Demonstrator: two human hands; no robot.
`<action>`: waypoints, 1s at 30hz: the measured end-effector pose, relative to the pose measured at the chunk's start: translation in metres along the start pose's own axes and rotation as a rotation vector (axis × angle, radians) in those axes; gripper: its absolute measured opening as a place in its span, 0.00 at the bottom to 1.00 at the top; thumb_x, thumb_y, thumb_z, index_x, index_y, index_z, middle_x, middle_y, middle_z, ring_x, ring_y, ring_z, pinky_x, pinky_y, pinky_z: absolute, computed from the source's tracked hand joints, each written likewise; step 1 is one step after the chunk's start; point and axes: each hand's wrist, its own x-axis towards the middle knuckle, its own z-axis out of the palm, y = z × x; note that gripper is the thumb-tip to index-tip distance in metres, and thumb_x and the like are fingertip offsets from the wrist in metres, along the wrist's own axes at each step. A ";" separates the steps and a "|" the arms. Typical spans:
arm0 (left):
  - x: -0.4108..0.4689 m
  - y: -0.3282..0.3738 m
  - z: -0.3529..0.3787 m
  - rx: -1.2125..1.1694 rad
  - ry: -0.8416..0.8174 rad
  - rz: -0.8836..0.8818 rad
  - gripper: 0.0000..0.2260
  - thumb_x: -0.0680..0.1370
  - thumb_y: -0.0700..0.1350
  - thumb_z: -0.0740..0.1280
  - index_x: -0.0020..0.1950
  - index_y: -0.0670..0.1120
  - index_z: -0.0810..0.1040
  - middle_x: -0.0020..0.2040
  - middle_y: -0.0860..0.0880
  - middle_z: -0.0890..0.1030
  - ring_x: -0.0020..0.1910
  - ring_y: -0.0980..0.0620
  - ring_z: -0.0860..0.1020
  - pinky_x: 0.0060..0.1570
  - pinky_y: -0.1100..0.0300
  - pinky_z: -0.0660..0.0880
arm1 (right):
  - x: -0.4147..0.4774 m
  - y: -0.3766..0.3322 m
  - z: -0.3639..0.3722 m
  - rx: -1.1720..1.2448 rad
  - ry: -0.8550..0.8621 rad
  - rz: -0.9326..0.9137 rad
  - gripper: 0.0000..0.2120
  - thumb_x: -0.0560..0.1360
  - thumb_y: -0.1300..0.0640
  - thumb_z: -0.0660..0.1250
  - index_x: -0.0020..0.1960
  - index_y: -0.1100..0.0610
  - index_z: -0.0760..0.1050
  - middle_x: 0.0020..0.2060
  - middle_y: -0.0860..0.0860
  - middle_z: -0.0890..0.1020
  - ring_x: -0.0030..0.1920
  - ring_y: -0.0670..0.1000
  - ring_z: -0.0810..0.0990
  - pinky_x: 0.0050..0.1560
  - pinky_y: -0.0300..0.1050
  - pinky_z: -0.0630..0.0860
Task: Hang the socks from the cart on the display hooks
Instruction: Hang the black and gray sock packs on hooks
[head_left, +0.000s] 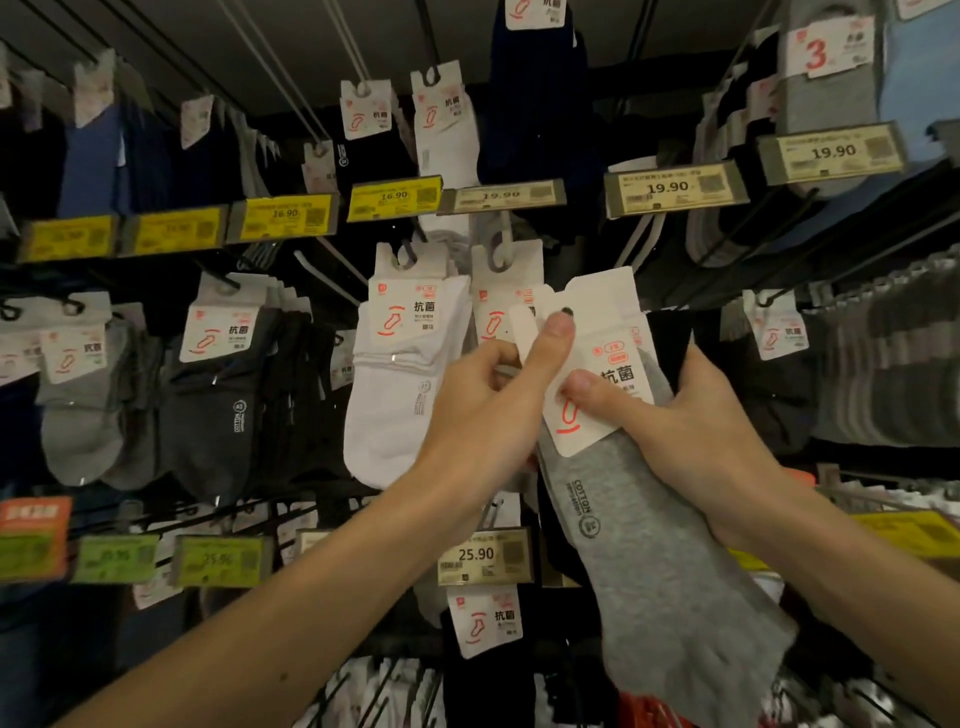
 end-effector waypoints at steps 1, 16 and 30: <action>0.000 -0.001 0.000 -0.039 0.015 0.012 0.17 0.76 0.61 0.68 0.53 0.48 0.80 0.44 0.50 0.86 0.41 0.55 0.85 0.37 0.62 0.80 | -0.001 0.000 0.003 -0.001 -0.007 -0.016 0.29 0.62 0.50 0.78 0.60 0.51 0.74 0.46 0.45 0.87 0.46 0.46 0.87 0.41 0.40 0.83; 0.013 0.005 -0.045 -0.294 -0.026 -0.171 0.12 0.82 0.49 0.64 0.63 0.46 0.76 0.44 0.49 0.87 0.41 0.54 0.85 0.41 0.55 0.81 | 0.005 -0.001 0.003 -0.012 0.090 -0.005 0.15 0.75 0.48 0.68 0.58 0.52 0.75 0.47 0.44 0.87 0.48 0.44 0.86 0.47 0.43 0.80; 0.082 0.034 -0.050 0.491 0.126 0.183 0.18 0.84 0.46 0.59 0.73 0.62 0.67 0.65 0.47 0.74 0.24 0.68 0.76 0.21 0.71 0.66 | 0.014 -0.004 -0.013 0.005 0.088 -0.030 0.13 0.77 0.49 0.67 0.61 0.50 0.76 0.48 0.44 0.87 0.49 0.44 0.86 0.47 0.42 0.79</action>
